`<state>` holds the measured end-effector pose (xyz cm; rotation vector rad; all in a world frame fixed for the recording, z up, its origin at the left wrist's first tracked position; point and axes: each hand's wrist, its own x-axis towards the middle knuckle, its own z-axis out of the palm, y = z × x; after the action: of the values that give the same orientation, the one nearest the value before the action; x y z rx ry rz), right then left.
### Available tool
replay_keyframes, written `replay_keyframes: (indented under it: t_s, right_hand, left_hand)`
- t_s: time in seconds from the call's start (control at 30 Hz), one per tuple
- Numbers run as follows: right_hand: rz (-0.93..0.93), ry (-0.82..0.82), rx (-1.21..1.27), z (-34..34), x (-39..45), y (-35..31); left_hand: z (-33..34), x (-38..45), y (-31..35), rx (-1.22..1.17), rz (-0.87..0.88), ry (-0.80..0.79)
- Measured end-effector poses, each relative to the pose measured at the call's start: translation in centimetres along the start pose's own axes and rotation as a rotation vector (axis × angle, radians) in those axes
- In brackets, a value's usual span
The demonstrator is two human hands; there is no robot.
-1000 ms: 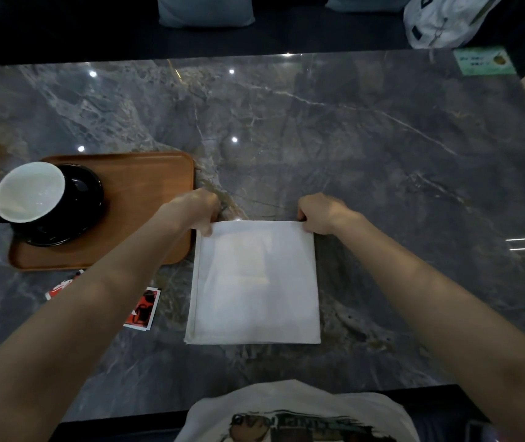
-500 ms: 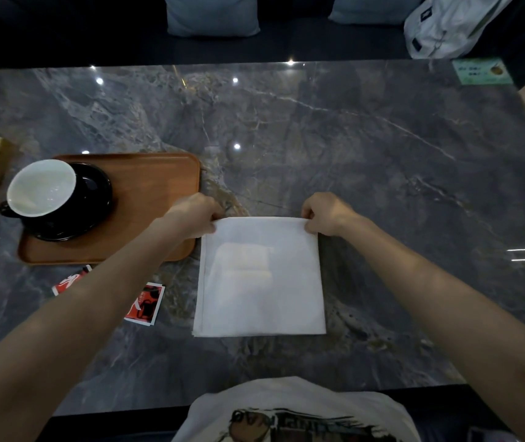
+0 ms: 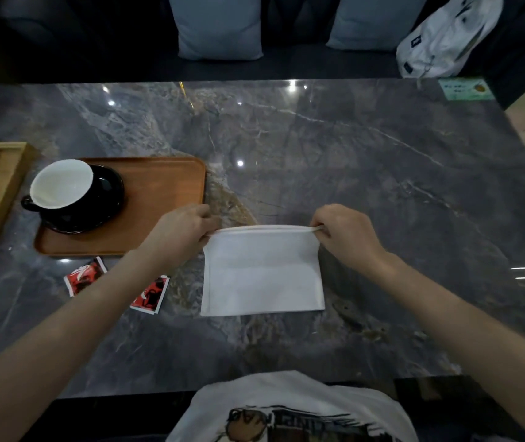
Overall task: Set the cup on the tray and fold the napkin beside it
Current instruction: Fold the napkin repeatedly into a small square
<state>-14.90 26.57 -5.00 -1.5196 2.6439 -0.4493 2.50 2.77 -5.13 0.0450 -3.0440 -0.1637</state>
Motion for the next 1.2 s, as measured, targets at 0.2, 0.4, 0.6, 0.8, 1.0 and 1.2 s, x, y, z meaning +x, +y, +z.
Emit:
replay_keyframes:
  t_s: [0.2,0.4,0.6,0.8,1.0,1.2]
  right_hand:
    - [-0.172,0.066,-0.094,1.6,-4.7,-0.6]
    - [-0.277,0.071,-0.21,4.0,-8.1,-0.5]
    - [-0.281,-0.116,-0.342,5.8,-10.7,-0.7]
    - [-0.327,-0.083,-0.419,7.2,-11.4,-0.6]
    - [-0.291,-0.098,-0.48,8.4,-11.9,-0.4]
    - [-0.044,-0.108,-0.216,6.8,-9.9,-2.5]
  left_hand:
    - [0.9,-4.4,2.9,0.044,0.109,0.025]
    - [3.4,-8.4,5.0,0.04,0.125,0.101]
    - [5.5,-10.1,5.7,0.089,0.138,0.119]
    - [6.5,-10.6,5.6,0.107,0.16,0.109]
    - [7.0,-10.8,5.4,0.114,0.134,-0.044]
    - [4.7,-8.5,8.1,0.009,-0.163,-0.08]
